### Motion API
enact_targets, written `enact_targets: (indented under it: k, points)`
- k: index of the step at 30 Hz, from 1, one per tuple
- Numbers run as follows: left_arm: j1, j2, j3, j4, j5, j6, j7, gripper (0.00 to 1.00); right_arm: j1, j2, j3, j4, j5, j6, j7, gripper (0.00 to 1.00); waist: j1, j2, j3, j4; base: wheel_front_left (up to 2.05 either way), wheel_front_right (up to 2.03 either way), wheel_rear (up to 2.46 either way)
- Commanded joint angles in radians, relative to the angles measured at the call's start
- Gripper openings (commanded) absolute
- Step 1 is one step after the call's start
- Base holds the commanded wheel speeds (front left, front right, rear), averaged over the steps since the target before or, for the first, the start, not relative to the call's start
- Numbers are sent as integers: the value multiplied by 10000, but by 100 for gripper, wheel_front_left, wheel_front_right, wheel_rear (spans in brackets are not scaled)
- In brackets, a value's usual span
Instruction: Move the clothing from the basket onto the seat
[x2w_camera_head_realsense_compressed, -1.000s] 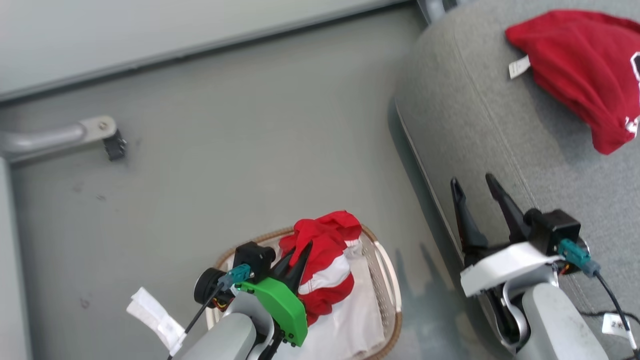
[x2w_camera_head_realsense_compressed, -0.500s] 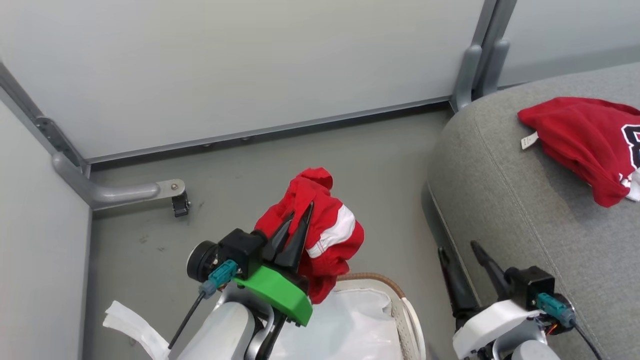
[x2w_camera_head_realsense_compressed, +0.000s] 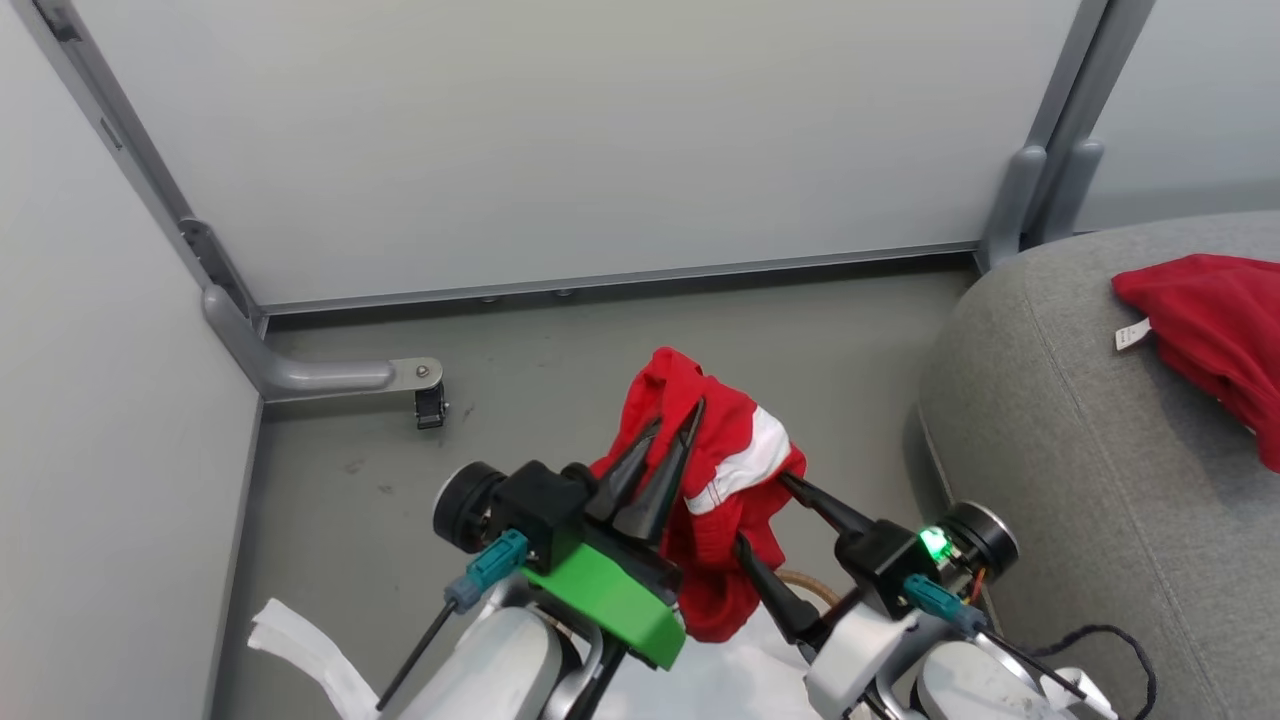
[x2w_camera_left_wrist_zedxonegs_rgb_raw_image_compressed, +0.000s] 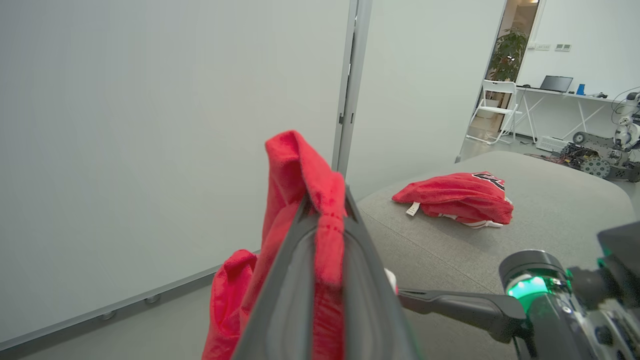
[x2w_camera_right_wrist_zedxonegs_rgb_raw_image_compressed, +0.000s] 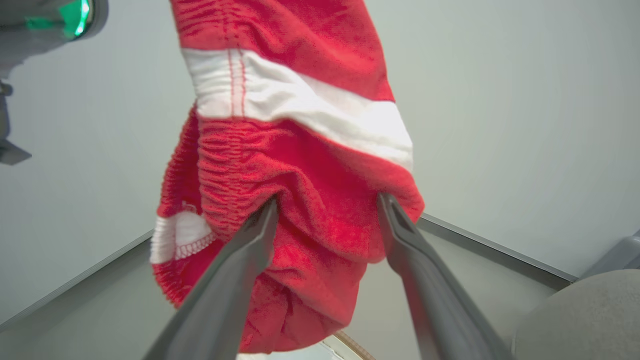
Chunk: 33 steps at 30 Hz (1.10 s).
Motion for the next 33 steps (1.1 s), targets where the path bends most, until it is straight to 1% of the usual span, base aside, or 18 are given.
enact_targets:
  k: [1, 4, 5, 6, 7, 11, 15, 16, 17, 18, 21, 25, 33]
  points:
    - [-164, 5, -156, -56, -67, -39, -39, 0, -371, -26, 146, 150, -172, -12, -23, 100, 1, 0, 39, 232, 0, 0, 0]
    - [-228, -20, -619, -82, -265, -39, -39, 0, -951, 170, 394, 531, -284, -10, -23, 100, 1, 0, 91, 502, 0, 0, 0]
    - [-239, -29, -765, -83, -349, -40, -38, 0, -1069, 215, 433, 662, -282, -10, -23, 97, 1, 0, 99, 575, 0, 0, 0]
    - [-254, -37, -899, -88, -417, -40, -38, 0, -1179, 270, 406, 803, -245, -10, -23, 56, 1, 0, 100, 679, 0, 0, 0]
    - [-274, -47, -1009, -89, -477, -40, -39, 0, -1229, 324, 389, 933, -166, -10, -23, 0, 1, 0, 101, 752, 0, 0, 0]
    - [-270, -68, -1320, -45, -663, -40, -38, 0, -1353, 551, 319, 1241, 251, -10, -23, 0, 1, 0, 64, 943, 0, 0, 0]
    - [-176, -76, -1365, 121, -801, -40, -38, 0, -1112, 597, 210, 1206, 550, -10, -22, 0, 1, 0, 46, 910, 0, 0, 0]
    - [-164, -78, -1264, 125, -789, -40, -38, 9, -1047, 601, 172, 1166, 590, -10, -22, 0, 1, 0, 41, 833, 0, 0, 0]
    - [-135, -77, -1161, 120, -749, -40, -38, 60, -991, 603, 96, 1114, 644, -12, -24, 0, 1, 0, 40, 764, 0, 0, 0]
    - [-83, -78, -1069, 130, -657, -40, -36, 100, -913, 603, 15, 1057, 681, -10, -24, 0, 1, 0, 38, 647, 0, 0, 0]
    - [108, -79, -777, 149, -449, -39, -24, 100, -678, 609, -217, 847, 794, -10, -22, 0, 1, 0, 49, 190, 0, 0, 0]
    - [287, -77, -426, 146, -222, -39, -23, 100, -340, 550, -459, 520, 933, -10, -24, 0, 1, 0, 83, -733, 0, 0, 0]
    - [582, -75, 243, 273, 178, -39, -23, 100, -124, 453, -547, 49, 1162, -12, -24, 0, 1, 0, 309, -3162, 0, 0, 0]
